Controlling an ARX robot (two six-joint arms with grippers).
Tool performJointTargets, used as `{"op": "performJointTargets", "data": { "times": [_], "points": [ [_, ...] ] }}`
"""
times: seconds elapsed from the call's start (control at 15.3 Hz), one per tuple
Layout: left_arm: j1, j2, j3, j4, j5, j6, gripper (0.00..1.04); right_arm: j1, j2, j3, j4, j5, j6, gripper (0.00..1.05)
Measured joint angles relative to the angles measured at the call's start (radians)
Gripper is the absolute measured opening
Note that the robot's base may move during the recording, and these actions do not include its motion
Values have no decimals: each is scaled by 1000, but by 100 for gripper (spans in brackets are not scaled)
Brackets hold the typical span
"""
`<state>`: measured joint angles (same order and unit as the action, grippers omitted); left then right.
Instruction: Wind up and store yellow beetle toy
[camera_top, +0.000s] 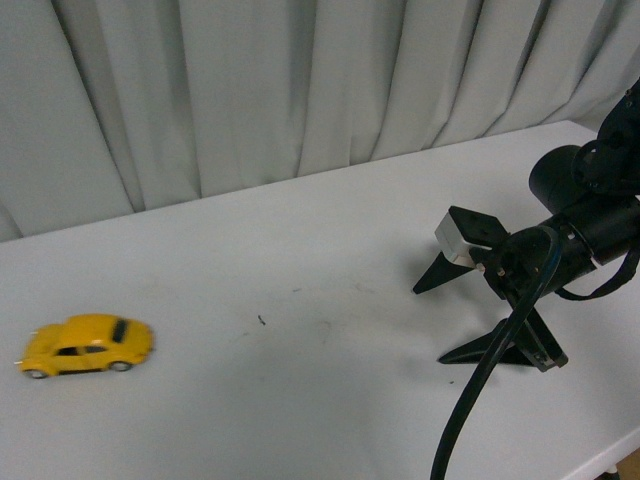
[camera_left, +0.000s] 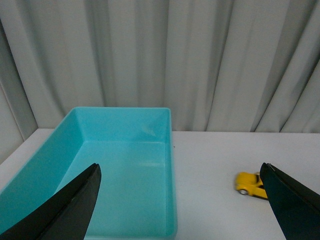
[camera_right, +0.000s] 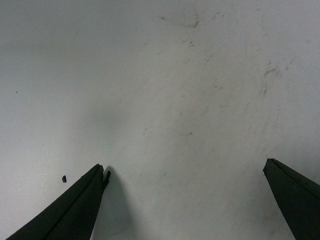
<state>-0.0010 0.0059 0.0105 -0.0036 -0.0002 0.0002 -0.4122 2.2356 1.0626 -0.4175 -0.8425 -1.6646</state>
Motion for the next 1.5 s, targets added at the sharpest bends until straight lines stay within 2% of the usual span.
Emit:
{"op": "performJointTargets", "data": {
  "times": [0.13,0.26,0.39,0.46,0.65,0.72,0.78,0.85,0.92,1.05,1.24,1.5],
  "points": [
    [0,0,0,0,0,0,98,13,-21,-14,113,-55,61,98],
    [0,0,0,0,0,0,98,28,-96,-56,320,-202,230,98],
    [0,0,0,0,0,0,98,42,-191,-125,650,-333,523,98],
    [0,0,0,0,0,0,98,47,-209,-149,778,-359,645,98],
    [0,0,0,0,0,0,98,68,-213,-245,1321,-379,1205,98],
    [0,0,0,0,0,0,98,99,-217,-298,1539,-299,1421,95],
    [0,0,0,0,0,0,98,210,-318,-481,1687,142,1556,78],
    [0,0,0,0,0,0,98,265,-403,-560,1688,344,1593,68],
    [0,0,0,0,-1,0,98,310,-531,-630,1625,526,1616,58],
    [0,0,0,0,0,0,98,385,-755,-758,1589,788,1640,36],
    [0,0,0,0,0,0,98,412,-937,-889,1518,839,1648,2],
    [0,0,0,0,0,0,98,412,-1139,-972,1405,843,1650,2]
  ]
}}
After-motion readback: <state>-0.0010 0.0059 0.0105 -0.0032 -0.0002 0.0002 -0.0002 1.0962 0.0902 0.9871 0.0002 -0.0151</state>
